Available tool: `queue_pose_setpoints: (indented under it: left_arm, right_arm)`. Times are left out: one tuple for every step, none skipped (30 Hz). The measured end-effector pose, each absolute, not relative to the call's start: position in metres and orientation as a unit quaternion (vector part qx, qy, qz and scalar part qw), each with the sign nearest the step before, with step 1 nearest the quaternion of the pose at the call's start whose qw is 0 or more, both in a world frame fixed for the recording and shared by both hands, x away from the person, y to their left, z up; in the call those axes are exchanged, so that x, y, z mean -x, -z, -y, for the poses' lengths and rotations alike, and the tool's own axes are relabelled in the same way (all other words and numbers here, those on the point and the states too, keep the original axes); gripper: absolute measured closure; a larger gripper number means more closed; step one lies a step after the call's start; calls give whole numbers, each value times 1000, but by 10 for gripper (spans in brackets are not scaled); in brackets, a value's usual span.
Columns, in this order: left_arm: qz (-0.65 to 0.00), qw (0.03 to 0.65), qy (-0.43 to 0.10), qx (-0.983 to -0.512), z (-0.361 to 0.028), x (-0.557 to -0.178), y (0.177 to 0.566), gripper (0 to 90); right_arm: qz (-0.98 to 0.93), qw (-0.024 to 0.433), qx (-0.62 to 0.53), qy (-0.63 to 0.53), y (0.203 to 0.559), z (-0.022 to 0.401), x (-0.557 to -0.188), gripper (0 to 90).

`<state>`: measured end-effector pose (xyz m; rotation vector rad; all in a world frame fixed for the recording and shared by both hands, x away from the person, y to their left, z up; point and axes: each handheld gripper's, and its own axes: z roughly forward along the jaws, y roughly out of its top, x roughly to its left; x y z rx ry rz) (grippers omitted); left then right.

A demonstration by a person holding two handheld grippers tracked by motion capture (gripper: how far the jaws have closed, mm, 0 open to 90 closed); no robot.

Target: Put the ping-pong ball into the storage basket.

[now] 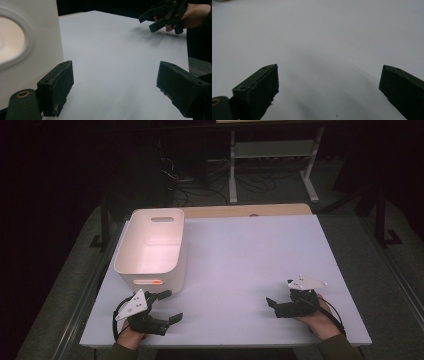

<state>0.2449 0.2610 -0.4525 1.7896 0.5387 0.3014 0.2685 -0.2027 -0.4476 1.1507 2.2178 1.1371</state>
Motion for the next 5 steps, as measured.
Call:
queue_pose_setpoints:
  left_arm:
    - [-231,584,-129,-767,-261,-245,453,140]
    - [-230,584,-129,-768,-261,-245,453,140]
    - [-230,583,-129,-768,-261,-245,453,140]
    - [-230,583,-129,-769,-261,-245,452,140]
    - [-230,583,-128,-768,-261,-245,453,140]
  right_arm:
    - [-793,198,-411,-404,448,204,-268,23]
    - [-793,199,-411,-403,448,204,-269,23]
    - [-792,198,-411,-405,448,204,-269,23]
    - [-792,197,-411,-405,448,204,-269,23]
    - [-793,197,-411,-405,448,204,-269,23]
